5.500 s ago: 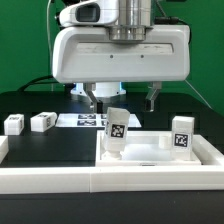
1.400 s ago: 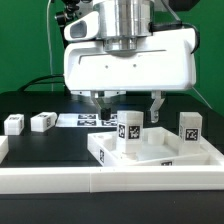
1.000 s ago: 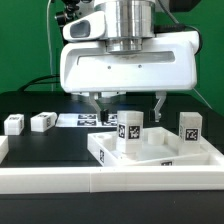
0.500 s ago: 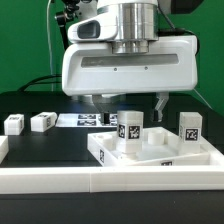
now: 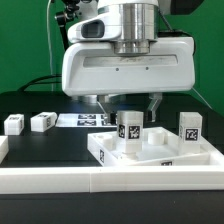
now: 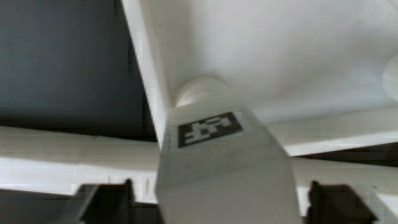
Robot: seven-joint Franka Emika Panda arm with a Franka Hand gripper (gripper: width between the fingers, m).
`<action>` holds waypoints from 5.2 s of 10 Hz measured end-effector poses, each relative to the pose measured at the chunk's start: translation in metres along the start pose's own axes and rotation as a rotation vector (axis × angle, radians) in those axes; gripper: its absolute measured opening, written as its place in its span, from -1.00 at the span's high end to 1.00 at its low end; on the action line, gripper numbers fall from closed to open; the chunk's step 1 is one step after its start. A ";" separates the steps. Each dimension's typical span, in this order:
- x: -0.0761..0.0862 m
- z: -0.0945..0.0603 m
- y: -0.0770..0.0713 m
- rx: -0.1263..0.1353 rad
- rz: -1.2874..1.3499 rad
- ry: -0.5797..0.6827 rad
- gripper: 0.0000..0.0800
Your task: Assemble square table
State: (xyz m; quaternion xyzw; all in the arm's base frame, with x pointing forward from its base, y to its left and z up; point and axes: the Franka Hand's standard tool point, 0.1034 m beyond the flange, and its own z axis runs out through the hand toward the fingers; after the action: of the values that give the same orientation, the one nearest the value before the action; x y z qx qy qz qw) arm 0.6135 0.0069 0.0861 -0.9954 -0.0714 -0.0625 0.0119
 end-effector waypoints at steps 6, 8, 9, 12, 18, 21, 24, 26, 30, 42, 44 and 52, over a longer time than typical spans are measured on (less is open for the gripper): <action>0.000 0.000 0.001 0.002 0.150 0.001 0.27; -0.001 0.000 0.004 0.016 0.380 0.002 0.27; -0.001 0.000 0.003 0.016 0.445 0.001 0.27; -0.001 0.001 0.003 0.013 0.779 -0.001 0.27; 0.001 0.002 0.005 0.019 1.277 -0.004 0.27; 0.001 0.002 0.006 0.028 1.413 -0.005 0.27; 0.000 0.003 0.006 0.027 1.445 -0.006 0.00; 0.000 0.003 0.006 0.026 1.399 -0.007 -0.34; 0.000 0.005 -0.001 0.026 0.987 -0.006 -0.62; 0.001 0.006 -0.002 -0.015 0.023 -0.010 -0.62; 0.001 0.005 -0.002 -0.017 -0.005 -0.010 -0.62; 0.000 0.006 -0.001 -0.017 0.027 -0.010 0.28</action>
Offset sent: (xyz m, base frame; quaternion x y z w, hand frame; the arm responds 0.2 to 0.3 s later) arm 0.0000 0.0000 0.0000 0.0000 0.0000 0.0000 1.0000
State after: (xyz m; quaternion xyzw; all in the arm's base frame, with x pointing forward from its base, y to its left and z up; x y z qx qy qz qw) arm 0.6144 0.0082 0.0806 -0.9966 -0.0576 -0.0579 0.0040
